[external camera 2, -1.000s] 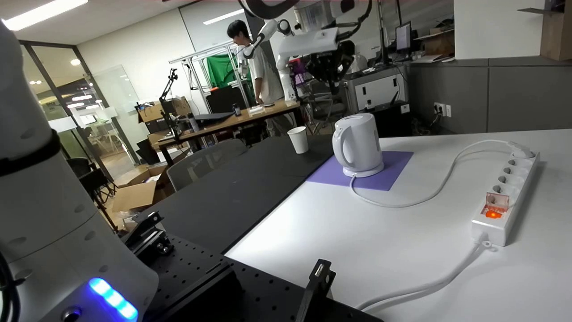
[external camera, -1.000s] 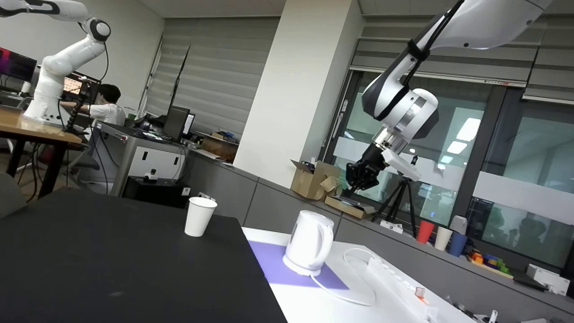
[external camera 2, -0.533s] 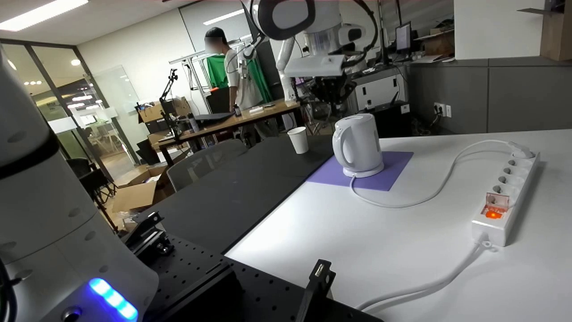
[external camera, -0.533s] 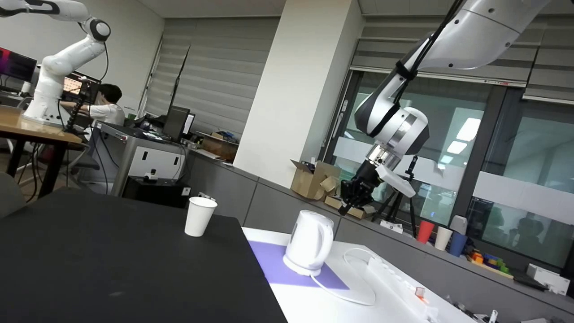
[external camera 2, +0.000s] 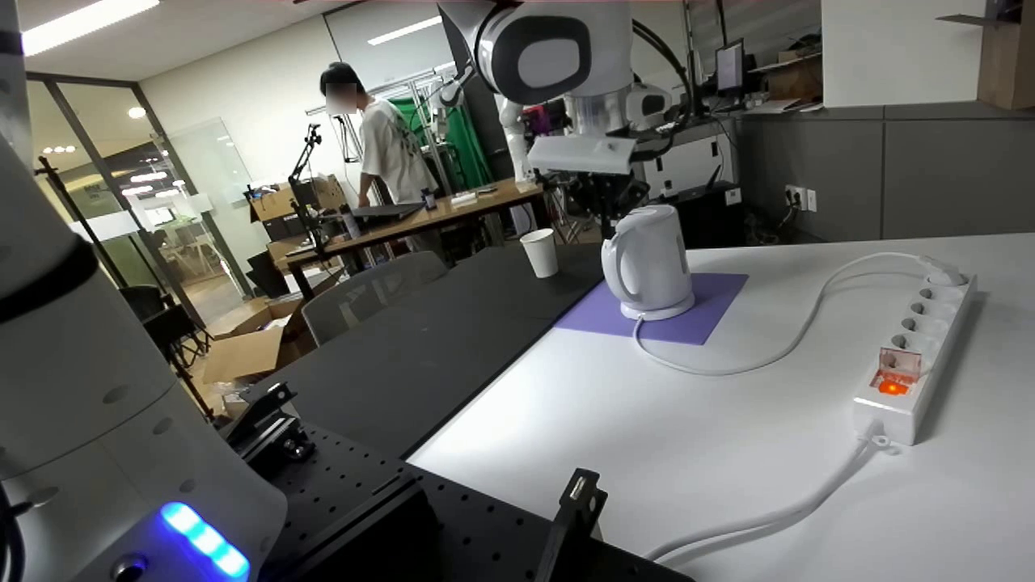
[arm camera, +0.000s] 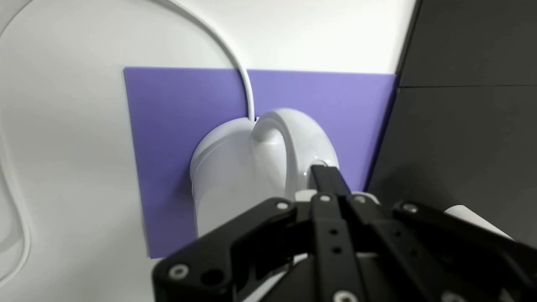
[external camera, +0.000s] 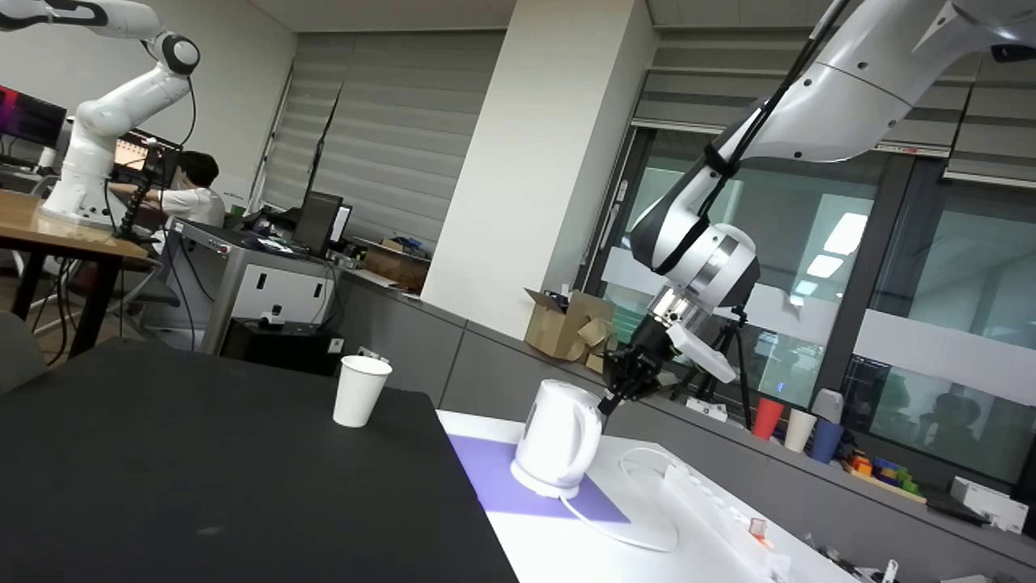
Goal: Turn off the kettle
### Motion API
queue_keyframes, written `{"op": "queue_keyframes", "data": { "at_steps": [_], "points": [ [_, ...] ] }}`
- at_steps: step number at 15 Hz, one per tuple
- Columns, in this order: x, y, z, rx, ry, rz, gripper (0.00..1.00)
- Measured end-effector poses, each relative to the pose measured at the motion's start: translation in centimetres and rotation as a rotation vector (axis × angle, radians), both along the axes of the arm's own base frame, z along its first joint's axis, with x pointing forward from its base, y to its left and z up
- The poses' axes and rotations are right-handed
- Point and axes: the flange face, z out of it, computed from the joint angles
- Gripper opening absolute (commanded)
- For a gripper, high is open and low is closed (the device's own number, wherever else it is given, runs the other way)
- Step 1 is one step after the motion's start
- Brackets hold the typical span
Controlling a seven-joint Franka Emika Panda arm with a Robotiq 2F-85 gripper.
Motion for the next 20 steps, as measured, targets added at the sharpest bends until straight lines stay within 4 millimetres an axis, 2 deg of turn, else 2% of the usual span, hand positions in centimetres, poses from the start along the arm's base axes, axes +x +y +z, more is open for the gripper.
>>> {"op": "queue_keyframes", "data": {
  "at_steps": [7,20],
  "points": [
    [0.6,0.7,-1.1,0.015,0.017,0.010,0.00],
    [0.2,-1.0,-1.7,0.095,0.063,-0.034,0.00]
  ]
}}
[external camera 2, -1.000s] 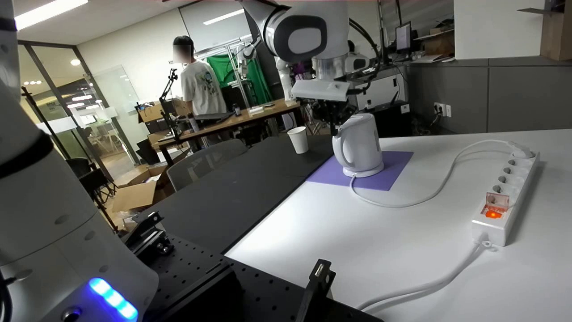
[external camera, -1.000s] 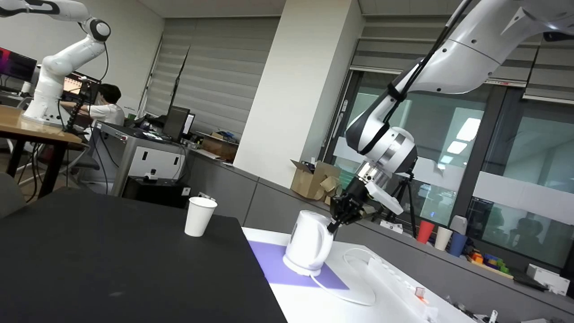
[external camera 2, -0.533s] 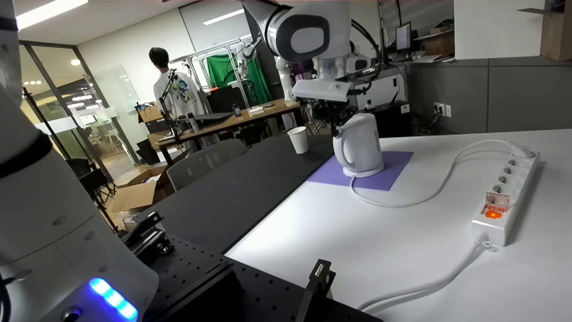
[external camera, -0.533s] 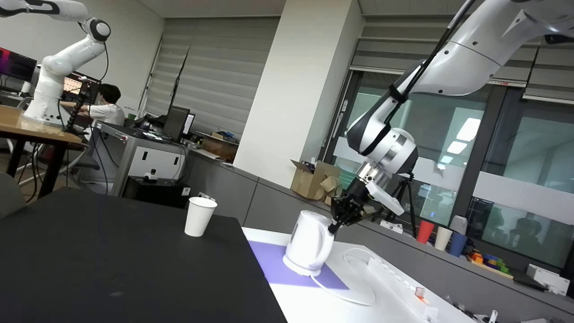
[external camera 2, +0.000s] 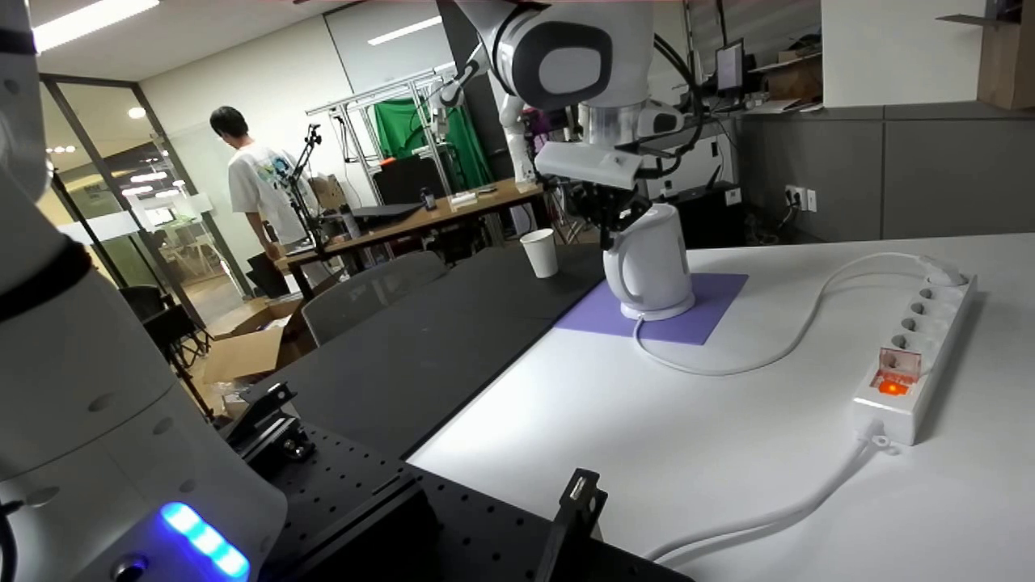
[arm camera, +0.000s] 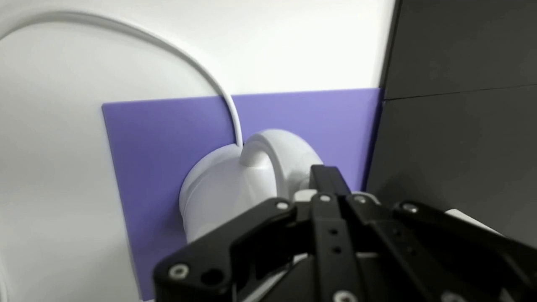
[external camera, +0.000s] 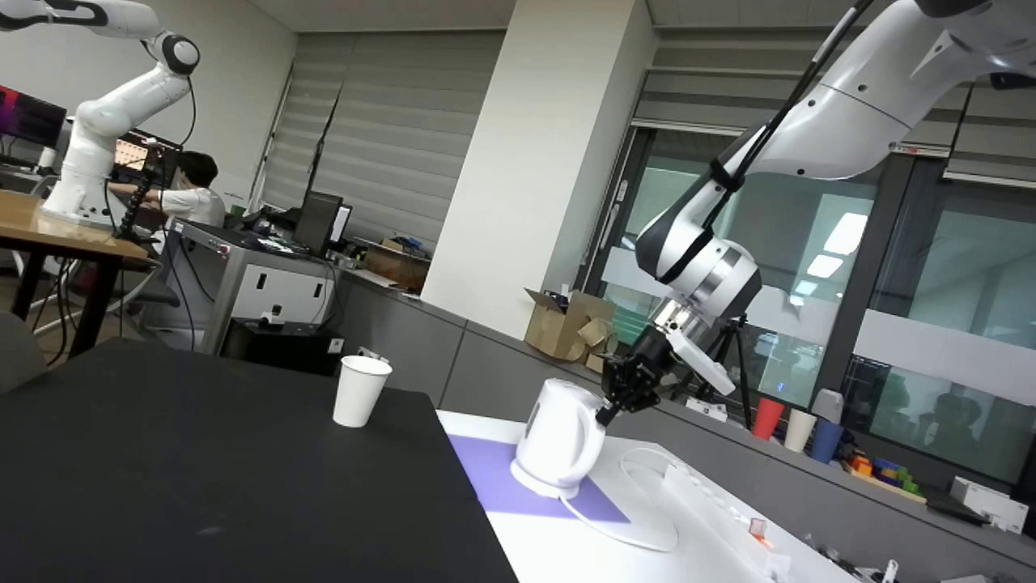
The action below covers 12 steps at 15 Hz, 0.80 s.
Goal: Turn off the kettle
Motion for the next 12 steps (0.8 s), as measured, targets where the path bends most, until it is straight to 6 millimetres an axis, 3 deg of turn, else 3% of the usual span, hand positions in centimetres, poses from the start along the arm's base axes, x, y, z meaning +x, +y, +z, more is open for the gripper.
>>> {"op": "queue_keyframes", "data": {
  "at_steps": [7,12],
  "points": [
    [2.0,2.2,2.4,0.019,-0.132,0.029,0.00],
    [2.9,2.0,5.2,-0.118,-0.157,0.049,0.00]
  ]
}}
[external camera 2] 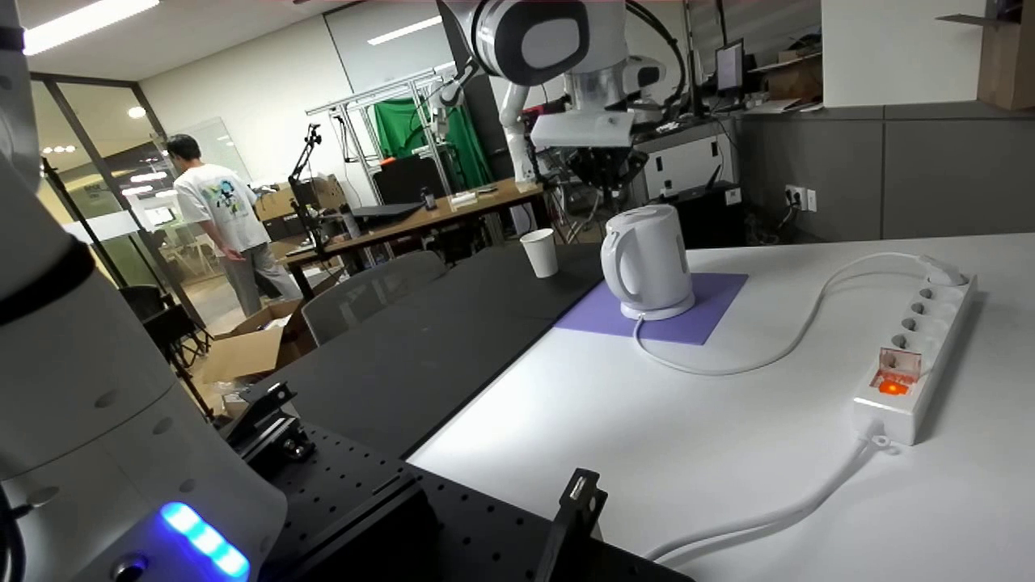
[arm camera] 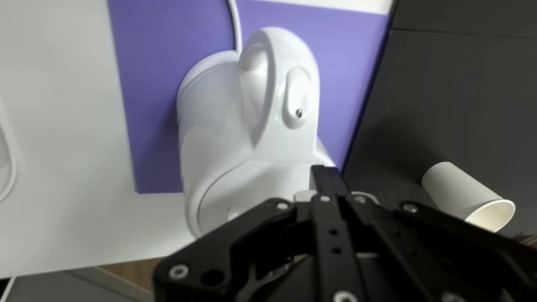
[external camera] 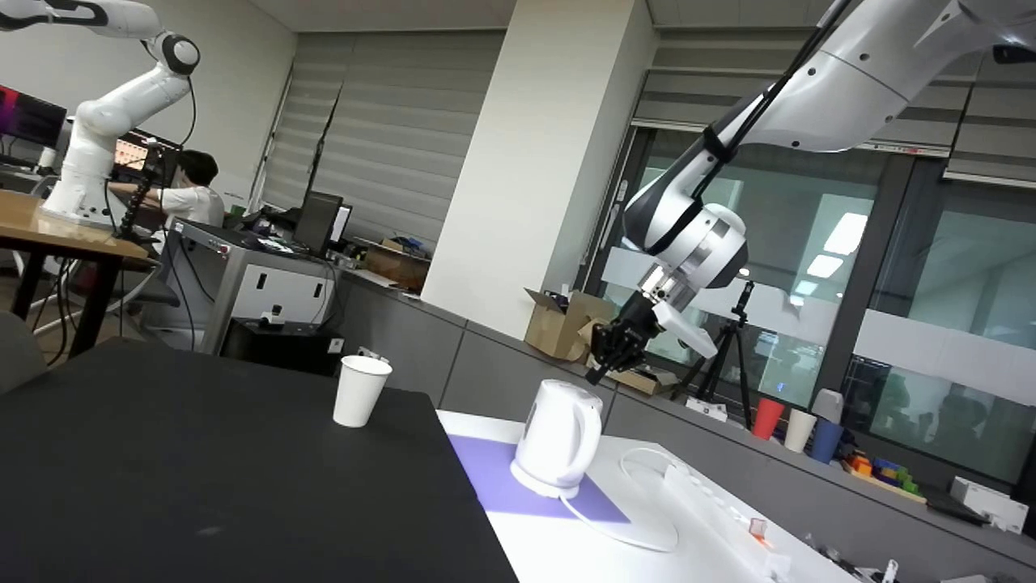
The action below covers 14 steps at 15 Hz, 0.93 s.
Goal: Turn off the kettle
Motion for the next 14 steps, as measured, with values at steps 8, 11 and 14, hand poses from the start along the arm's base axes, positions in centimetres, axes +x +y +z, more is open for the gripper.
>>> {"op": "queue_keyframes", "data": {
  "at_steps": [8,11,14],
  "points": [
    [1.0,-1.6,2.8,-0.186,-0.073,-0.042,0.00],
    [0.9,-1.8,2.9,-0.209,-0.035,-0.058,0.00],
    [0.8,-1.6,4.1,-0.228,0.012,-0.071,0.00]
  ]
}}
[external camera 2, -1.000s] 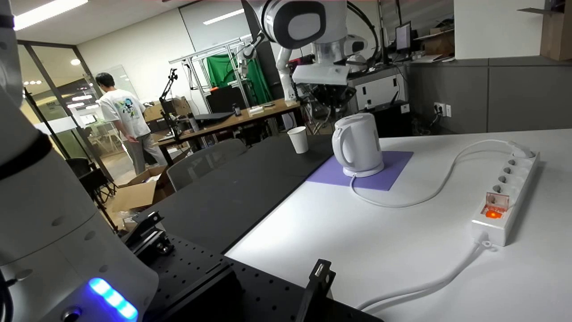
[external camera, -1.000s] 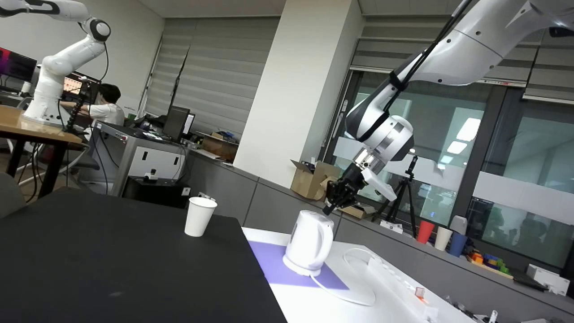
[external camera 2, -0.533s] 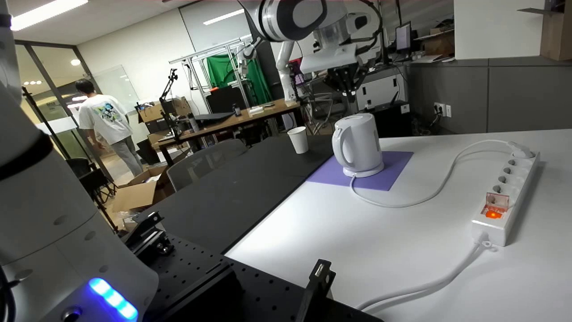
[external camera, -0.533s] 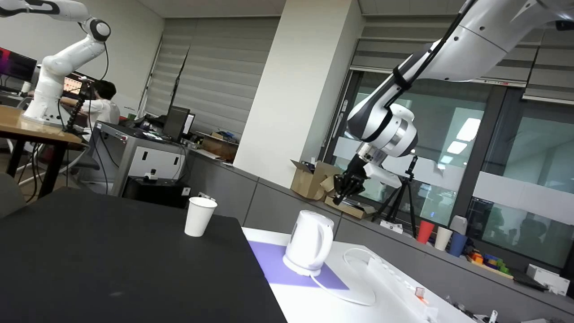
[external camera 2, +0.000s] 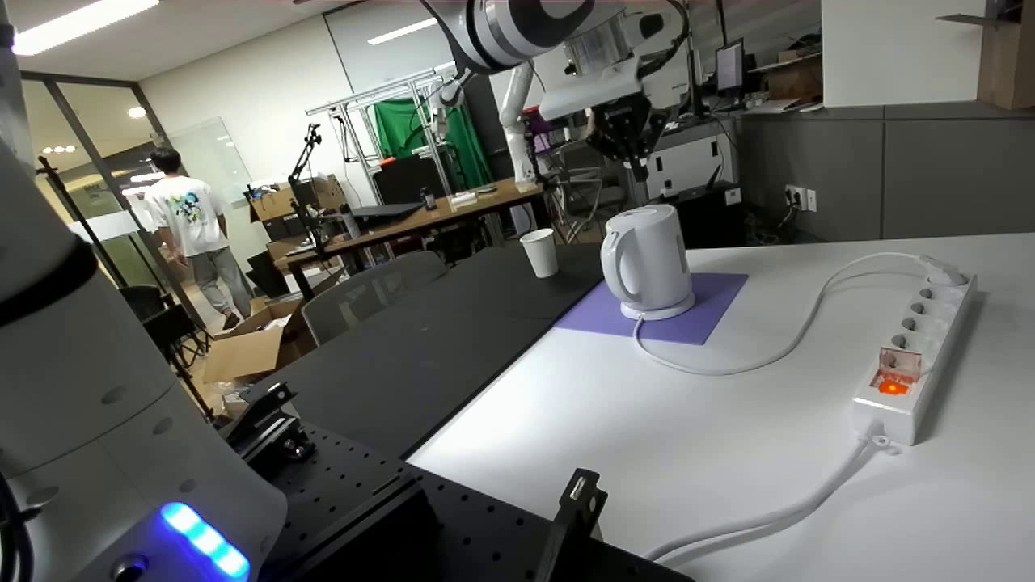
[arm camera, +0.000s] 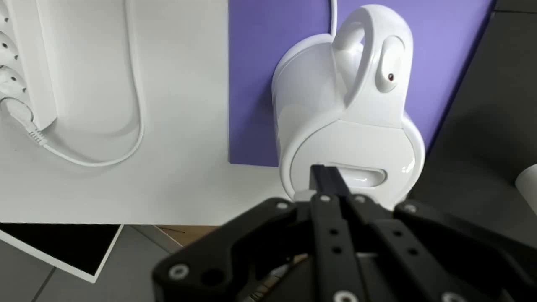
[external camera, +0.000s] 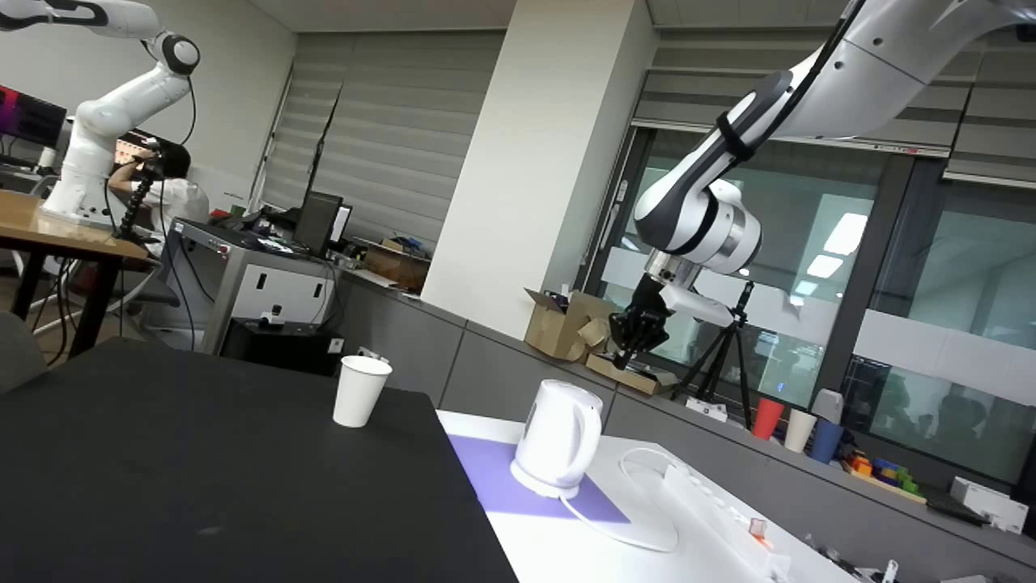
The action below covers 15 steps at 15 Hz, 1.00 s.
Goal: Turn off the kettle
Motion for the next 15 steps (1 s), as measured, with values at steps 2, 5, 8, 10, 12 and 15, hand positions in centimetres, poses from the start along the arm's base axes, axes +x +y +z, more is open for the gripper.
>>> {"op": "queue_keyframes", "data": {
  "at_steps": [2,5,8,10,12,15],
  "points": [
    [0.0,0.3,0.9,0.004,0.038,-0.005,0.00],
    [0.0,0.6,2.1,0.027,0.100,0.000,0.00],
    [0.2,0.6,2.8,0.045,0.145,0.002,0.26],
    [0.3,0.6,3.0,0.056,0.160,-0.001,0.15],
    [0.3,0.5,3.1,0.058,0.164,-0.001,0.26],
    [0.3,0.5,3.1,0.058,0.163,-0.002,0.26]
  ]
}}
